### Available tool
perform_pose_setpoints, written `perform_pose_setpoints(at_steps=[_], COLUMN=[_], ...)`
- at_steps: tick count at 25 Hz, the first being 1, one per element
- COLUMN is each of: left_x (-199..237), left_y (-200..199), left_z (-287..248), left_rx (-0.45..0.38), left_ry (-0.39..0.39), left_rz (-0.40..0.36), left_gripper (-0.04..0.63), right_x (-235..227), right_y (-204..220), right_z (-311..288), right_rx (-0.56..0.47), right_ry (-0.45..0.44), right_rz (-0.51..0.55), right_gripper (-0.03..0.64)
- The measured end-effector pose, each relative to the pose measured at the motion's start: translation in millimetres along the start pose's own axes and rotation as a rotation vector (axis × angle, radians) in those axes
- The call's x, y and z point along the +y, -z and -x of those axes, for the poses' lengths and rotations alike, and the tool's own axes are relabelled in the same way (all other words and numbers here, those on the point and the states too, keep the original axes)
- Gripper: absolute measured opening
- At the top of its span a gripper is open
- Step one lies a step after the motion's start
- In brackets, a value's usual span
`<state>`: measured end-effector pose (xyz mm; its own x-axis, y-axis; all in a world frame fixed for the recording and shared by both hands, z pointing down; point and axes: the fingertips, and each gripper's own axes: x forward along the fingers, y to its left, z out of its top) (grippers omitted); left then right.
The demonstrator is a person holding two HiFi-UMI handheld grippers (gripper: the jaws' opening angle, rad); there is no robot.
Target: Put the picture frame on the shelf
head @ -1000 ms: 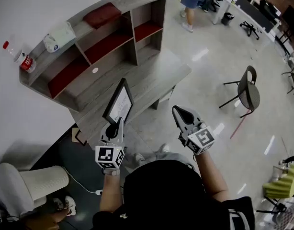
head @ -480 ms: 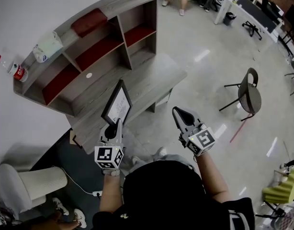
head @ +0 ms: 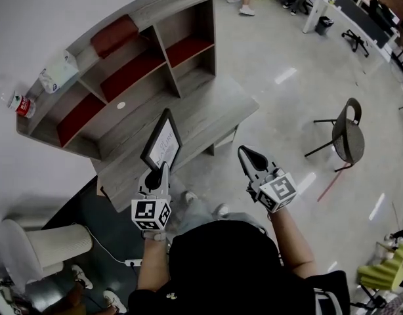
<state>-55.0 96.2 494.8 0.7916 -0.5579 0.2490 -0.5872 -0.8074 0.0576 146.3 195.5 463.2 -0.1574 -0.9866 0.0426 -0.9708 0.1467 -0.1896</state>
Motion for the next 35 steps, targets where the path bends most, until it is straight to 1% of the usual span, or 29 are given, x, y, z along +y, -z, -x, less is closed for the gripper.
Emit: perform_pose_setpoints(at_steps=[7, 11, 15, 22, 26, 28, 31, 35], left_x=[41, 82, 128, 195, 219, 228, 237, 244], left_y=[-4, -13, -24, -40, -43, -44, -46, -50], left_z=[-33, -54, -75, -98, -102, -102, -101, -98], left_rx=[0.009, 0.001, -0.006, -0.027, -0.036, -0.038, -0.046, -0.062], left_ry=[-0.052, -0.09, -0.121, -0.164, -0.185, -0.204, -0.242, -0.307], left_rz=[0.033, 0.051, 0.084, 0.112, 0.121, 0.129, 0.146, 0.174], left_gripper=[0.032, 0.032, 0.032, 0.032, 0.032, 0.032, 0.032, 0.032], right_x=[-18, -23, -26, -12, 4, 9, 14, 23], right_y=[1, 1, -2, -14, -27, -24, -19, -31], right_z=[-57, -110, -169, -267, -312, -327, -344, -367], right_rx=[0.035, 0.057, 0.066, 0.068, 0.067, 0.069, 0.082, 0.109], right_ry=[-0.037, -0.069, -0.108, -0.202, -0.234, -0.264, -0.322, -0.368], right_rz=[-0.005, -0.001, -0.009, 0.021, 0.001, 0.015, 0.043, 0.022], right_gripper=[-0.005, -0.003, -0.003, -0.003, -0.003, -0.003, -0.003, -0.004])
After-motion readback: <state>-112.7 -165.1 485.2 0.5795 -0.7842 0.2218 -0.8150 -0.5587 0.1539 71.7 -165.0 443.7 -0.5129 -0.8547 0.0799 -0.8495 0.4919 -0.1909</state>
